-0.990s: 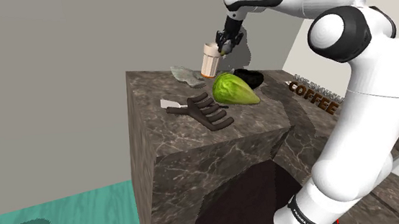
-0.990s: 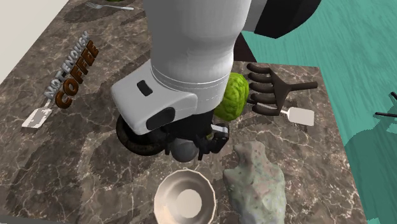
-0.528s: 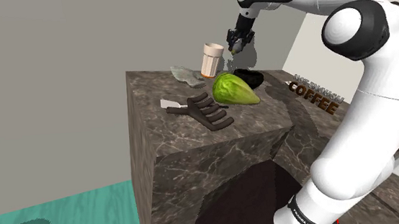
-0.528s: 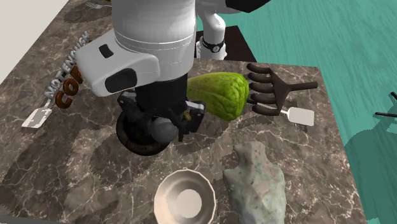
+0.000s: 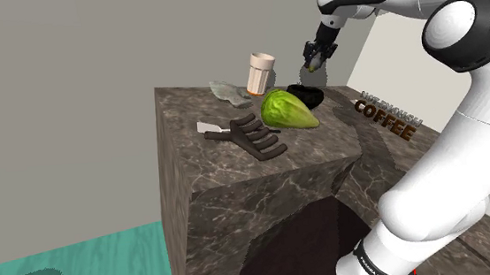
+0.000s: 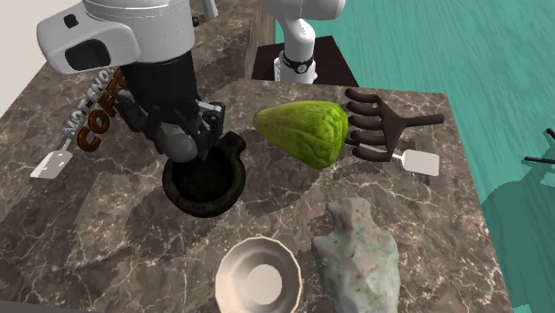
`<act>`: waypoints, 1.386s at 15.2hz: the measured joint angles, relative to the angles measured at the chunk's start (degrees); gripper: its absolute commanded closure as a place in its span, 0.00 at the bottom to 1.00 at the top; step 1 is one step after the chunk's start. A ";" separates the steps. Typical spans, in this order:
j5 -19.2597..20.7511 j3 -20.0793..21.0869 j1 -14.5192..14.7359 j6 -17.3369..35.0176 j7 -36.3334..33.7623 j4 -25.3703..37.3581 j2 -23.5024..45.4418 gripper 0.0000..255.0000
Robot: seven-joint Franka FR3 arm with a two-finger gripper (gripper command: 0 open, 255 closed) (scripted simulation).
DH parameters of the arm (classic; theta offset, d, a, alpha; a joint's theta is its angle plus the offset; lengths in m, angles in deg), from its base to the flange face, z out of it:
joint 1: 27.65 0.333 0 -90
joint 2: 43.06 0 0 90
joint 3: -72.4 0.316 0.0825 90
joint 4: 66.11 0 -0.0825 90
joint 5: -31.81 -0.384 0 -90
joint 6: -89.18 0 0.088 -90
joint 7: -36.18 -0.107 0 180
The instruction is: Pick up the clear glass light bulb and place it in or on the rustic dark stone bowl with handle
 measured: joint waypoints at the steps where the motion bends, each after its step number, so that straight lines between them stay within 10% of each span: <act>1: -0.07 -0.13 -0.16 0.59 0.34 -0.68 -0.09 1.00; 20: -0.10 -0.19 -0.24 10.35 0.48 -10.36 0.00 1.00; 21: -0.10 -0.19 -0.24 10.36 0.48 -10.36 -0.01 0.00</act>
